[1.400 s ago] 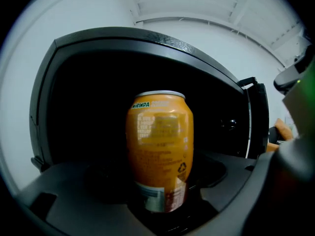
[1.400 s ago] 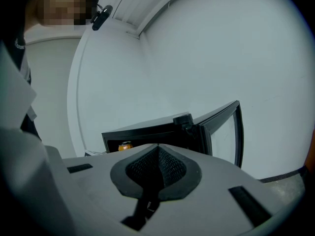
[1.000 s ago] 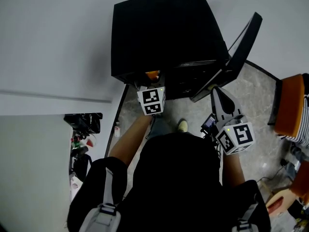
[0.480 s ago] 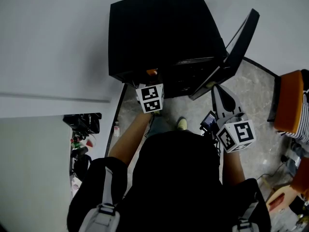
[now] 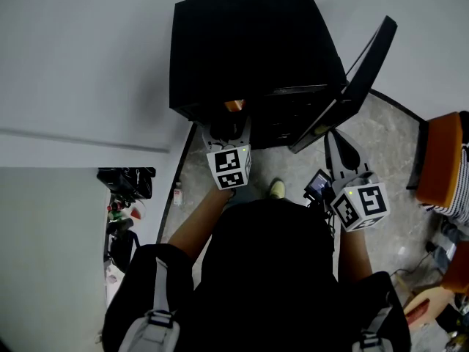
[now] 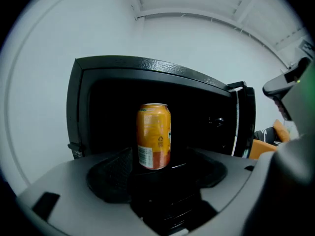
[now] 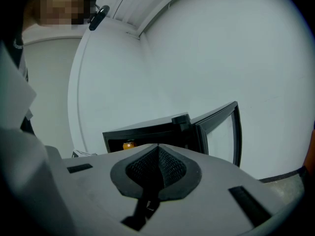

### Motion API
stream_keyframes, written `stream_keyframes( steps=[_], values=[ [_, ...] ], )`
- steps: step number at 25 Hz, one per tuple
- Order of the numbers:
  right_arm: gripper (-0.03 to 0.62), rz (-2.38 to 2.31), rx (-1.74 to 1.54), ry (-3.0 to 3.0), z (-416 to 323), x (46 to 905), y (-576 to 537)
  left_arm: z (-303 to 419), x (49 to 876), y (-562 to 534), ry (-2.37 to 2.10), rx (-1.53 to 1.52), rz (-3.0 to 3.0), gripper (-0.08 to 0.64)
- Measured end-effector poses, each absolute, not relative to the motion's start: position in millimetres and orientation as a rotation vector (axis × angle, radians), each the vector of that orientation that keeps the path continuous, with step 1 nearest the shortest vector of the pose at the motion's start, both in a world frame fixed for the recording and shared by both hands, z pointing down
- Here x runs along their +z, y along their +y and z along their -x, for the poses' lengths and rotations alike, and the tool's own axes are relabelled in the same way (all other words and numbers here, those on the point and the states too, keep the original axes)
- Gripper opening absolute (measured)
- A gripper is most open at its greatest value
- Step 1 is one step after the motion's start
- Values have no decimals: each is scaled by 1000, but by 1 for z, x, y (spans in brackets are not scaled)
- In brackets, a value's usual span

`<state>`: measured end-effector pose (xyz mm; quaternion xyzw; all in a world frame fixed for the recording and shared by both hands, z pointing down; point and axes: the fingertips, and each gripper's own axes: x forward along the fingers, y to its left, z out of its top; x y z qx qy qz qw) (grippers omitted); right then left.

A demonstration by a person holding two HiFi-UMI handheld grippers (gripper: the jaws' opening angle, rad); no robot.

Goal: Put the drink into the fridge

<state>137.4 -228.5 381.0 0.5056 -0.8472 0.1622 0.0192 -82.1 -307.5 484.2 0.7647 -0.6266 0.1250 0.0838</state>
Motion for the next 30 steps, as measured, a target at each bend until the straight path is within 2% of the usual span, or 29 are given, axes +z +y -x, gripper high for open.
stream_keyframes(
  steps=[4,8,12,23,30],
  values=[
    [8,-1554,504,-2640,-139,380,-222,79,476,-281,-1850,369,-2308,333],
    [8,-1543,504,-2646,-144,380,-214,85,452,-255,-1896,345,-2327,128],
    [8,-1536,496,-2644,-148,382,-204,88,433,-231,-1878,305,-2346,14],
    [8,-1586,453,-2610,-133,369,-163,105,402,-178,-1765,208,-2356,14],
    [8,-1557,410,-2623,-94,359,-112,142,393,-115,-1783,250,-2357,14]
  ],
)
